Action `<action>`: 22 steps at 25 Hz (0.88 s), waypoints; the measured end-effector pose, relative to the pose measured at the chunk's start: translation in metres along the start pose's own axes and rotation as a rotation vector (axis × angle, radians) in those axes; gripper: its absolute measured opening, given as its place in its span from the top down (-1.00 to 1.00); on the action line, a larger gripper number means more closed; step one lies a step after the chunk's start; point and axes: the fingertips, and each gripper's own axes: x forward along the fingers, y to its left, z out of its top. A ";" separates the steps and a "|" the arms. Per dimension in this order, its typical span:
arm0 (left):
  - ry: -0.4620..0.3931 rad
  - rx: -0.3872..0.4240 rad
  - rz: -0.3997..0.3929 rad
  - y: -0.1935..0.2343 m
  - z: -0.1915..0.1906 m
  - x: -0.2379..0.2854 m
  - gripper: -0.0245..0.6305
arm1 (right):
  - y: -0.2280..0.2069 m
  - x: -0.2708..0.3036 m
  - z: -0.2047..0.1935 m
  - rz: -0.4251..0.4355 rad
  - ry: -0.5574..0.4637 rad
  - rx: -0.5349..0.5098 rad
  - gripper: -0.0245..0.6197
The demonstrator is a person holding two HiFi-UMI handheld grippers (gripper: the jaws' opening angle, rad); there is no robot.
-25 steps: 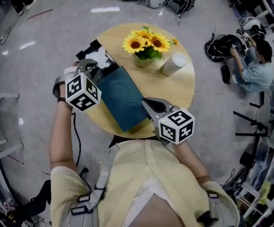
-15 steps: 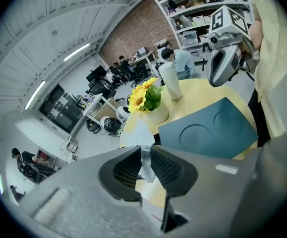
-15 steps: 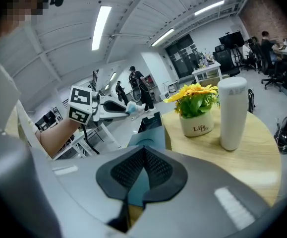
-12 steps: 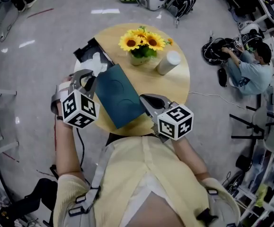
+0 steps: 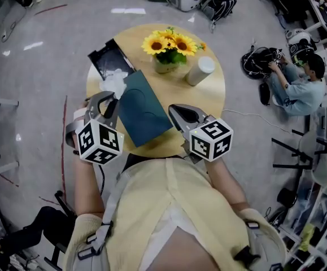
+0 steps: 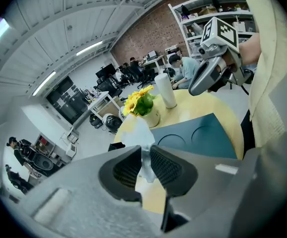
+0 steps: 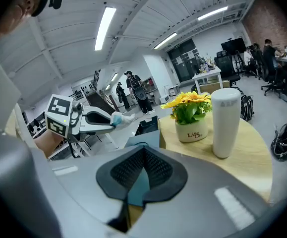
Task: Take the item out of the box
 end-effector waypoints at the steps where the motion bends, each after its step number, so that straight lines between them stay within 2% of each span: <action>1: -0.001 -0.010 -0.002 -0.003 0.000 -0.002 0.74 | 0.000 0.000 0.000 -0.001 -0.004 -0.001 0.91; 12: 0.022 -0.042 -0.016 -0.033 -0.007 -0.015 0.74 | 0.000 -0.001 0.002 0.014 -0.044 0.009 0.91; 18: 0.006 -0.080 -0.044 -0.040 -0.005 -0.019 0.74 | 0.001 -0.005 0.008 -0.008 -0.093 0.007 0.91; 22: 0.002 -0.078 -0.051 -0.041 -0.004 -0.018 0.74 | 0.001 -0.006 0.012 -0.005 -0.113 0.011 0.91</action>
